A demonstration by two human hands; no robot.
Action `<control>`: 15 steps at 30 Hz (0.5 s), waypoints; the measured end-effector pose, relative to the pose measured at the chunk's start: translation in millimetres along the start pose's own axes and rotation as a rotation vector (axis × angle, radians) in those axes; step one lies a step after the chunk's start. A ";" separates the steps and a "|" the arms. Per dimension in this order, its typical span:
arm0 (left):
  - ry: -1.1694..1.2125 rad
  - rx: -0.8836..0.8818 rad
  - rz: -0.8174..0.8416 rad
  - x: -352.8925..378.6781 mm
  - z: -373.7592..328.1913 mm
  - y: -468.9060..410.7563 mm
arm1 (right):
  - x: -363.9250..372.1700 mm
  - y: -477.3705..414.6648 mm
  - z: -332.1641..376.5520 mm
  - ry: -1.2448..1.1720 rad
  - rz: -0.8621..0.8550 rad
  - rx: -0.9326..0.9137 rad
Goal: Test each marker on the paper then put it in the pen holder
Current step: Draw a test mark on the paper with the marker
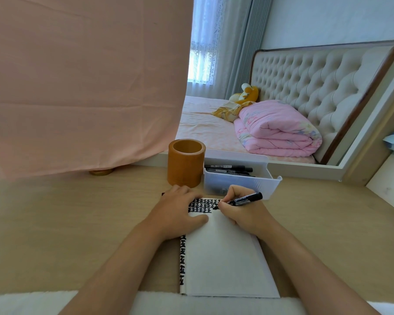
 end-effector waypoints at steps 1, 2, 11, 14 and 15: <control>-0.001 0.000 -0.001 0.0 -0.2 0.0 | -0.1 -0.4 -0.2 0.003 -0.002 -0.010; -0.002 -0.001 0.001 0.2 -0.4 -0.1 | -0.2 -0.9 -0.4 0.002 -0.003 -0.017; -0.014 -0.009 0.019 -1.0 -1.8 -0.5 | 2.4 -2.6 -2.8 0.077 0.028 -0.076; -0.019 -0.013 0.025 -1.4 -2.3 -0.4 | 3.7 -2.3 -3.0 0.087 0.030 -0.098; -0.018 -0.013 0.026 -1.6 -2.3 -0.2 | 4.0 -2.2 -3.3 0.092 0.025 -0.100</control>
Point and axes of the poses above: each hand's wrist, its own y-axis away from the middle knuckle, its own x-axis out of the palm, z = x × y, the point moved 3 cm from there along -y, towards the middle knuckle, and after that the axes turned 9 degrees about -x, right-handed, at the moved point
